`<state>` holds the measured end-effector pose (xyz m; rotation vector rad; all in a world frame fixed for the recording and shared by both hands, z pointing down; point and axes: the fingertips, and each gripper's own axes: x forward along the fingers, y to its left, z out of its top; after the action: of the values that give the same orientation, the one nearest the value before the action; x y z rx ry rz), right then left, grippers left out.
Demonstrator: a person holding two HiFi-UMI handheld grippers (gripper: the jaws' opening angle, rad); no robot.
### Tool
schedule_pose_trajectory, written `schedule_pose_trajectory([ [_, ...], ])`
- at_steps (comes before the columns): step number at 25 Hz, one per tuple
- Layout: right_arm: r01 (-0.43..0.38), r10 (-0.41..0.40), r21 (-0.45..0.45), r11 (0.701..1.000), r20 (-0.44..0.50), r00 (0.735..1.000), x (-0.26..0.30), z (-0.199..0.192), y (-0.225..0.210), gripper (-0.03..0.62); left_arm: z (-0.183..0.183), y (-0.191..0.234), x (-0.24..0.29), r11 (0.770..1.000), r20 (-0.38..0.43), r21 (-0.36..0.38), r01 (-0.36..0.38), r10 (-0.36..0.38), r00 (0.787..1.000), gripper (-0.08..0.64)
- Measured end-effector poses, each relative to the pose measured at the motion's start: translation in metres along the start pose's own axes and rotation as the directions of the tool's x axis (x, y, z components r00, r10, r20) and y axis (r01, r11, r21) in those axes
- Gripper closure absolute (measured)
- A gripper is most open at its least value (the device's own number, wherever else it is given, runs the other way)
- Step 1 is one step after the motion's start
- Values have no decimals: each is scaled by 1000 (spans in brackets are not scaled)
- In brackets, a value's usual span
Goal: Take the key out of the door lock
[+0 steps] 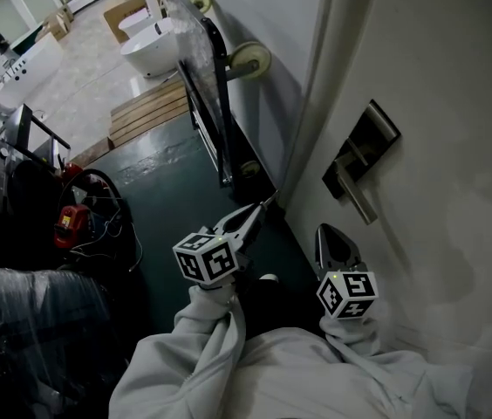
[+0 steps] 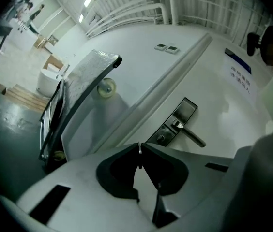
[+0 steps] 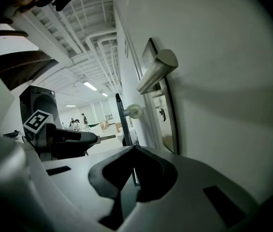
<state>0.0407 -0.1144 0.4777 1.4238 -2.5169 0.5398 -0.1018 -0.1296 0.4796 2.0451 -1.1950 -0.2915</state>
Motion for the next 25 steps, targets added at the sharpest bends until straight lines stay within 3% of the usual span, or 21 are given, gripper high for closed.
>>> schedule_pose_trajectory([
  [7, -39, 39, -32, 999, -3, 999, 10, 3, 8, 541, 7, 7, -25, 964, 53, 239, -120, 111, 992, 532],
  [12, -56, 57, -54, 997, 0, 998, 14, 4, 11, 541, 10, 4, -41, 900, 135, 383, -207, 168, 977, 532],
  [17, -57, 58, -96, 994, 10, 998, 13, 7, 12, 541, 6, -4, -53, 889, 175, 404, -215, 156, 972, 532],
  [22, -73, 76, -130, 989, 22, 997, 8, 10, 13, 541, 0, -12, -57, 835, 180, 501, -229, 158, 971, 532],
  [25, -72, 77, -148, 986, 28, 997, 3, 12, 12, 541, -4, -14, -55, 836, 172, 502, -221, 154, 973, 532],
])
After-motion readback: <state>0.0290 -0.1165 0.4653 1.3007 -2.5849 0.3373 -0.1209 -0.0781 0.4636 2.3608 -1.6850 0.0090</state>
